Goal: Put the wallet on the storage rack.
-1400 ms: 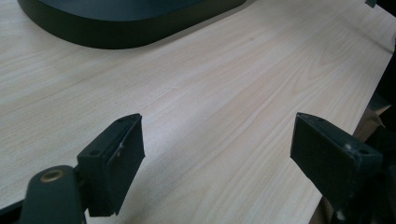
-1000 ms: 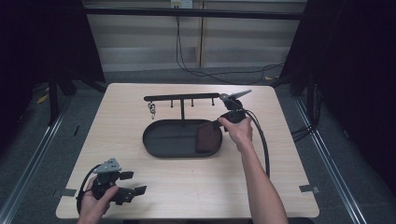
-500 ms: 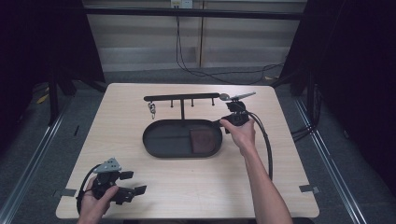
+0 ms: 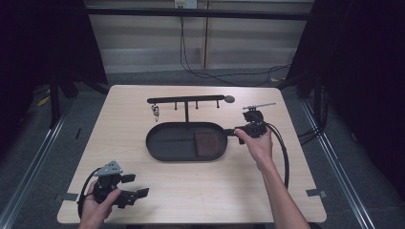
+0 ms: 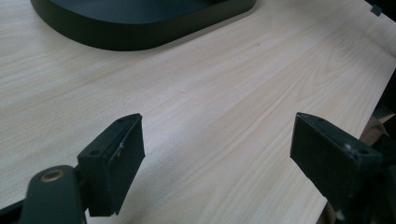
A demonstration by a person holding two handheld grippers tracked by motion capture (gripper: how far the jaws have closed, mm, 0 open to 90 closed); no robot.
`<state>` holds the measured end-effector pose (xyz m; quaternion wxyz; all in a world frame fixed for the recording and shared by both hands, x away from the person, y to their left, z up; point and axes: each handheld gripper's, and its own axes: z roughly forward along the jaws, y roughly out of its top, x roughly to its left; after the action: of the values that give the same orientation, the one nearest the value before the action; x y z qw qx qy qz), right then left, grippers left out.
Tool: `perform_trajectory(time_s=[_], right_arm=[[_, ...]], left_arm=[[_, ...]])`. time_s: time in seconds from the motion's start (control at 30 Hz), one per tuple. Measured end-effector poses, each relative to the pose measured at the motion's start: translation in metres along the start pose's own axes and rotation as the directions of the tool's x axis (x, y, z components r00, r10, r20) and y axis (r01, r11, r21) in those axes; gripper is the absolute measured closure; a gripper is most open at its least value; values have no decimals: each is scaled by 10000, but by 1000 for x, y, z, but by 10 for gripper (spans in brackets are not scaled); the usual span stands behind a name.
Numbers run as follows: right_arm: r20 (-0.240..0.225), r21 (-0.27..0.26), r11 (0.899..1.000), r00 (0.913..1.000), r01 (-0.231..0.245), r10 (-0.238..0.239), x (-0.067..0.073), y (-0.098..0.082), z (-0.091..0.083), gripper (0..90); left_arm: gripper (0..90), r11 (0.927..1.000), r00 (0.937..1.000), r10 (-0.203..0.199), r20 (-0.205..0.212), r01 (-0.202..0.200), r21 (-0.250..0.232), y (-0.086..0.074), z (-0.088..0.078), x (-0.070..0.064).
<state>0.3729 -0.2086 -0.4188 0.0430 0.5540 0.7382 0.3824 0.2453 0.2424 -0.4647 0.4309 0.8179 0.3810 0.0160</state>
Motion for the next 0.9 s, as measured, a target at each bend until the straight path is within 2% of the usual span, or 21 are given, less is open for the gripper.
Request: perform_trajectory(time_s=[0.17,0.47,0.53,0.7,0.83,0.9], right_arm=[[-6,-198,9996,9998,181,-181,0,-13,-12,362],[-62,-566,9982,9998,205,-209,-1,-43,-28,311],[72,-604,9978,9996,265,-261,0,-51,-30,305],[125,-588,9976,9993,358,-351,1,-74,-33,297],[364,-614,9973,9986,405,-383,-1,-95,-37,281],[633,-639,9968,9970,482,-442,-3,-103,-39,266]], left_arm=[[179,9999,9999,-81,-97,81,-59,0,-1,1],[189,9998,9995,-150,-280,147,-120,1,-1,3],[189,9996,9993,-271,-249,268,-130,1,0,3],[188,9996,9992,-272,-288,270,-83,1,-1,3],[189,9995,9991,-303,-285,300,-101,1,-2,4],[189,9994,9991,-334,-268,331,-84,1,-2,5]])
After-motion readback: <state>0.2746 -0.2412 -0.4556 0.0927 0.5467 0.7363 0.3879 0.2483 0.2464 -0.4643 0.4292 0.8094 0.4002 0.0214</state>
